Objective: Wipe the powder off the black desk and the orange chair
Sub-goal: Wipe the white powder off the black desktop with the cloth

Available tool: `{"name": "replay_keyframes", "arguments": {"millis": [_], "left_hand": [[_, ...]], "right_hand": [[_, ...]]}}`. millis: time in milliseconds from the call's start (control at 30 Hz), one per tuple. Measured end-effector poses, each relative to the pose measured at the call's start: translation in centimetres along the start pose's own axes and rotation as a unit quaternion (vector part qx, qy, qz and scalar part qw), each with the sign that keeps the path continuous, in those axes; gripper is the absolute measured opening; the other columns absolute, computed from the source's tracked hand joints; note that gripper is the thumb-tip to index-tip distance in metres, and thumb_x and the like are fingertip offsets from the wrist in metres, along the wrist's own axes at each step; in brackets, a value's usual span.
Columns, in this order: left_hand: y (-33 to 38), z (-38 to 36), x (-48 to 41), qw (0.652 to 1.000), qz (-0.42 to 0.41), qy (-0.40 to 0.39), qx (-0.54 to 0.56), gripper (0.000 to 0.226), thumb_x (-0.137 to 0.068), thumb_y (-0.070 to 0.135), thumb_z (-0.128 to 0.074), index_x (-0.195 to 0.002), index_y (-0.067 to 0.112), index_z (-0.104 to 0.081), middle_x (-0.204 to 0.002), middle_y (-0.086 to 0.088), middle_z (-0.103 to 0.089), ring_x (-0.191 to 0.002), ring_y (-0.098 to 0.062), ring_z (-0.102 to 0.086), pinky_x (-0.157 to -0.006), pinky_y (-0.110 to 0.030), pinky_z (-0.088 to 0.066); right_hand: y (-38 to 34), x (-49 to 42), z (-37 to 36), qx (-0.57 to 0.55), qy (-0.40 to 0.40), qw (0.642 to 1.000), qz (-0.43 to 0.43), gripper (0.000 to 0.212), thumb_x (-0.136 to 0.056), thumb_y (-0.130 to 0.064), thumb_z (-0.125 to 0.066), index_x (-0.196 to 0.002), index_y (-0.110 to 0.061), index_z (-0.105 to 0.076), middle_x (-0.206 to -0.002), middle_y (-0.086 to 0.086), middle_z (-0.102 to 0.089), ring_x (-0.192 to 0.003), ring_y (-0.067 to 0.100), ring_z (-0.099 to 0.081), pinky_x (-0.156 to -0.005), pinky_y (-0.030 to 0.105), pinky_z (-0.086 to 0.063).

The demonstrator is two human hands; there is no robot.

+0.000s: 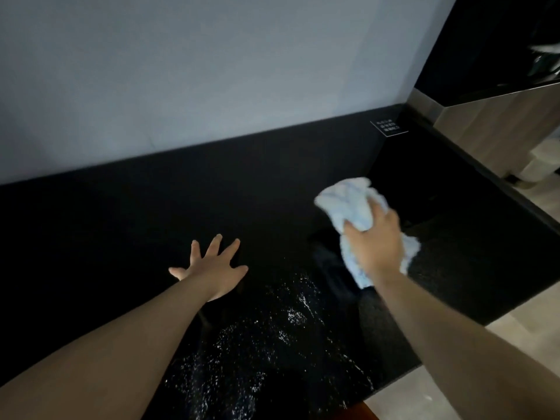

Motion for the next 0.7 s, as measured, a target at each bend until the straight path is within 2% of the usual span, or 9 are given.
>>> {"name": "replay_keyframes", "arguments": {"millis": [100, 167, 267, 367, 467, 600, 667, 700], "left_hand": [[-0.2, 0.2, -0.8, 0.999, -0.002, -0.036, -0.003, 0.079, -0.085, 0.067, -0.043, -0.146, 0.049, 0.004, -0.156, 0.012, 0.021, -0.142, -0.034, 0.024, -0.109, -0.069, -0.009], [-0.1, 0.6, -1.6, 0.999, 0.0, -0.052, 0.009, 0.082, -0.082, 0.07, -0.045, -0.144, 0.052, 0.005, -0.156, 0.012, 0.023, -0.14, -0.037, 0.027, -0.111, -0.067, -0.009], [0.7, 1.1, -2.4, 0.998, 0.016, -0.05, 0.022, 0.083, -0.081, 0.072, -0.045, -0.142, 0.055, 0.01, -0.152, 0.011, 0.032, -0.137, -0.039, 0.032, -0.104, -0.076, -0.006], [1.2, 0.4, -2.5, 0.996, 0.038, -0.078, -0.017, 0.091, -0.077, 0.08, -0.039, -0.135, 0.055, 0.027, -0.145, 0.01, 0.045, -0.135, -0.04, 0.036, -0.099, -0.079, -0.005], [1.1, 0.1, -3.5, 0.994, 0.044, -0.093, -0.034, 0.095, -0.075, 0.083, -0.036, -0.132, 0.052, 0.034, -0.14, 0.007, 0.052, -0.132, -0.041, 0.039, -0.098, -0.079, -0.005], [1.1, 0.0, -3.4, 0.996, 0.035, -0.08, -0.025, 0.094, -0.077, 0.081, -0.035, -0.134, 0.051, 0.034, -0.139, 0.005, 0.052, -0.13, -0.043, 0.041, -0.097, -0.079, -0.001], [1.0, 0.0, -3.4, 0.997, 0.035, -0.069, -0.029, 0.092, -0.078, 0.081, -0.033, -0.134, 0.05, 0.034, -0.139, 0.005, 0.052, -0.13, -0.043, 0.041, -0.097, -0.078, 0.0], [1.0, -0.1, -3.4, 0.997, 0.037, -0.066, -0.03, 0.091, -0.079, 0.08, -0.032, -0.135, 0.05, 0.033, -0.14, 0.005, 0.052, -0.13, -0.043, 0.041, -0.098, -0.078, 0.0]], "right_hand": [[5.5, -3.9, 1.2, 0.139, -0.003, 0.979, -0.146, 0.067, -0.085, -0.046, -0.055, -0.144, -0.034, -0.024, -0.144, 0.015, -0.031, -0.124, 0.042, -0.037, -0.103, 0.055, -0.033], [7.7, -4.7, 0.6, 0.199, -0.017, 0.958, -0.206, 0.068, -0.086, -0.054, -0.047, -0.144, -0.037, -0.015, -0.148, 0.012, -0.023, -0.127, 0.041, -0.032, -0.105, 0.064, -0.023], [7.8, -6.7, -1.4, 0.233, -0.024, 0.949, -0.209, 0.067, -0.087, -0.058, -0.035, -0.145, -0.038, -0.008, -0.152, 0.011, -0.017, -0.132, 0.041, -0.027, -0.106, 0.069, -0.013], [6.7, -8.9, -2.9, 0.235, -0.046, 0.949, -0.205, 0.066, -0.089, -0.057, -0.033, -0.147, -0.039, -0.007, -0.155, 0.007, -0.014, -0.135, 0.04, -0.024, -0.107, 0.066, -0.015], [3.6, -10.1, -5.1, 0.247, -0.057, 0.962, -0.105, 0.061, -0.089, -0.048, -0.04, -0.145, -0.036, -0.016, -0.151, 0.007, -0.025, -0.131, 0.039, -0.029, -0.105, 0.059, -0.026], [-2.2, -7.0, -8.9, 0.257, -0.095, 0.955, 0.113, 0.055, -0.081, -0.043, -0.05, -0.133, -0.033, -0.037, -0.135, 0.005, -0.049, -0.112, 0.037, -0.051, -0.084, 0.044, -0.044], [-5.0, -4.0, -10.8, 0.197, -0.128, 0.946, 0.224, 0.052, -0.075, -0.043, -0.052, -0.126, -0.032, -0.048, -0.124, 0.003, -0.058, -0.103, 0.033, -0.057, -0.076, 0.039, -0.046], [-5.9, -2.9, -11.3, 0.144, -0.152, 0.944, 0.255, 0.051, -0.074, -0.041, -0.052, -0.125, -0.032, -0.049, -0.121, 0.0, -0.059, -0.103, 0.029, -0.058, -0.077, 0.038, -0.048]]}}
Point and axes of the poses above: each hand's wrist, its own x-axis away from the middle knuckle, its own z-axis out of the back of the hand, y = z × x, the point moved 8 cm from there along -x, towards the middle knuckle
